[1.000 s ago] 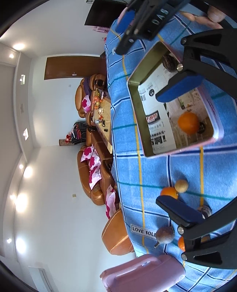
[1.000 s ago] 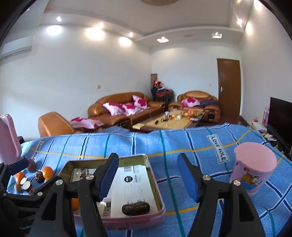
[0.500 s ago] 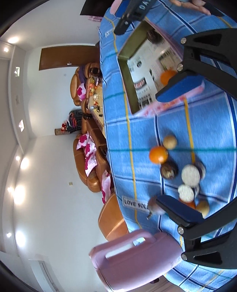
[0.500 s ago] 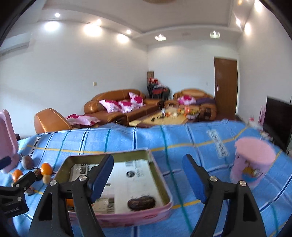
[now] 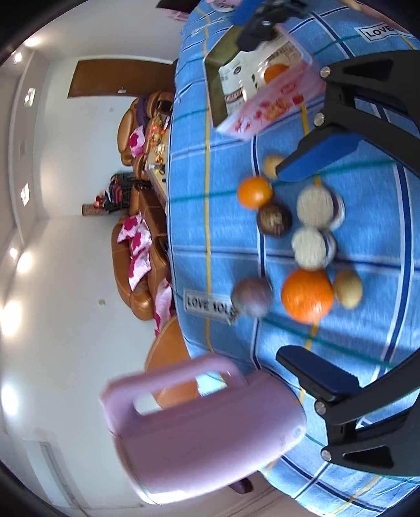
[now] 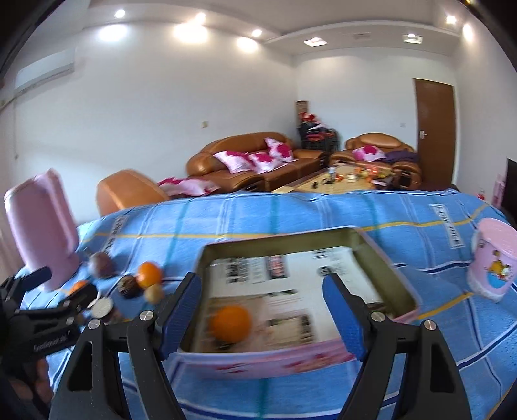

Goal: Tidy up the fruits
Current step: 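Grasp a cut round fruit half with the right tool while the left tool approaches the fruits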

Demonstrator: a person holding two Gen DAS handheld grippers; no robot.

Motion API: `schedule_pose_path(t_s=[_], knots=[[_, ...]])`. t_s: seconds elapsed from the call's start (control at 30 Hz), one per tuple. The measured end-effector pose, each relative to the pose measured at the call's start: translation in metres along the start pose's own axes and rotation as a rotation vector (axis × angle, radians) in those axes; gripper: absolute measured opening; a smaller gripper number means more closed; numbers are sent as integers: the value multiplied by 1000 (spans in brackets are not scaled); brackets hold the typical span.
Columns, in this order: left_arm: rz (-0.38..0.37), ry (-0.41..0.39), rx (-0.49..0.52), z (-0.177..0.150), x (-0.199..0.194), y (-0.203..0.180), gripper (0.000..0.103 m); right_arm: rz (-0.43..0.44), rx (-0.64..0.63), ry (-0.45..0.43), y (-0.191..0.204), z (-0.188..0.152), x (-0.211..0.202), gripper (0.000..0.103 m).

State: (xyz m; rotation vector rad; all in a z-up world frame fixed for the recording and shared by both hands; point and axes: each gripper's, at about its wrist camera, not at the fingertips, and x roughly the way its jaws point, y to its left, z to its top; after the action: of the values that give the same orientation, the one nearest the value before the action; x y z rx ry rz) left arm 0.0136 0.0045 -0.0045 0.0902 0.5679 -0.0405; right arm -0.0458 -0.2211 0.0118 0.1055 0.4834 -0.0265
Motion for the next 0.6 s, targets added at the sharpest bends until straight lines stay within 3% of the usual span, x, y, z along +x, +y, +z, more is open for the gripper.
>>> schedule_pose_path(t_s=[0.23,0.47,0.6], knots=[[7,72,-112,0,11,50,103,117,-75,90,55,-7,16,79],[24,70,-221,6,11,96,103,241,-214,251,113,-17,44,79],[22,86,-267,5,13,113,103,243,-279,290,137,-20,56,78]])
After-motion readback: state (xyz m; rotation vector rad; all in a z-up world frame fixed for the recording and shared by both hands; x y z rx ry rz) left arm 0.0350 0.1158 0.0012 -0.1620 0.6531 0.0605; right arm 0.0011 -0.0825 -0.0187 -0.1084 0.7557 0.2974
